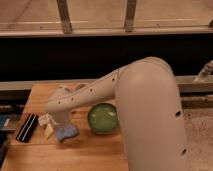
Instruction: Wipe the white sponge on the table
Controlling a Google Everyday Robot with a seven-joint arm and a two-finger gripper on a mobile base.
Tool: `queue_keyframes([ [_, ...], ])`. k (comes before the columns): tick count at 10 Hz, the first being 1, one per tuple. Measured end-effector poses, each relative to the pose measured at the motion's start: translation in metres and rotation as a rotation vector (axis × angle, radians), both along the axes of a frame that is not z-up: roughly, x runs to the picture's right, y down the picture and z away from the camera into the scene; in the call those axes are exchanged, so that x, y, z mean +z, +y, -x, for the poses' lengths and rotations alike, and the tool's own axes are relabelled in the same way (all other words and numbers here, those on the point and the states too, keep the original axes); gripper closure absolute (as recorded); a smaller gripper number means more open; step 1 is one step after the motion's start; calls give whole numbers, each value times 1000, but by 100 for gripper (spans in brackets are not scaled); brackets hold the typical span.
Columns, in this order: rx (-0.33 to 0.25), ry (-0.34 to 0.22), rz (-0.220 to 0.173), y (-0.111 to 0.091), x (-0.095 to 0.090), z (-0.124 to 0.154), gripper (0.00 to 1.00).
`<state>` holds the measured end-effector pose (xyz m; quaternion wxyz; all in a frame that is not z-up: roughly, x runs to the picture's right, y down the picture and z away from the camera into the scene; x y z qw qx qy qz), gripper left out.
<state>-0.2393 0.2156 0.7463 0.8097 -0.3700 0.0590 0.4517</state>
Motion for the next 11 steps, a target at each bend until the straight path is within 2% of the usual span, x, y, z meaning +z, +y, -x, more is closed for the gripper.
queue_keyframes([
  [7, -4, 2, -3, -1, 0, 0, 20],
  [8, -19, 5, -14, -4, 1, 0, 20],
  [10, -82, 36, -72, -24, -4, 5, 20],
  [11, -87, 57, -78, -32, -5, -3, 20],
])
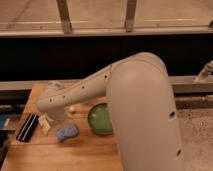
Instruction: Wipe the white sponge on the table
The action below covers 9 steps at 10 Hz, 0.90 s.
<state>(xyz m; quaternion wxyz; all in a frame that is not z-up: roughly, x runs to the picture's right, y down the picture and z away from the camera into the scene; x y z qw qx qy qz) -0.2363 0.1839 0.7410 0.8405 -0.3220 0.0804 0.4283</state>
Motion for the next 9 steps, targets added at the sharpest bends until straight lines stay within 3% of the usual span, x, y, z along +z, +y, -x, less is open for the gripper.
queue_keyframes([
  [3, -8, 27, 16, 5, 14, -14, 20],
  [8, 44, 52, 109, 57, 81, -38, 20],
  [9, 61, 44, 130, 64, 87, -35, 20],
])
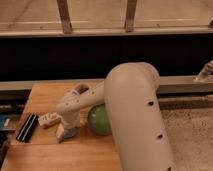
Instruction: Wipe the white sponge on the table
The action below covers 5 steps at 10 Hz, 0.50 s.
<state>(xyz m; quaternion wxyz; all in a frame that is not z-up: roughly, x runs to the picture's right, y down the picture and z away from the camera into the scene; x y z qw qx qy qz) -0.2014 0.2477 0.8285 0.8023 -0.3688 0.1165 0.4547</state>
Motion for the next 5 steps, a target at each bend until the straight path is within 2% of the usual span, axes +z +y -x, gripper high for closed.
queue_keyframes([
  [5, -9, 6, 0, -7, -4, -8, 20],
])
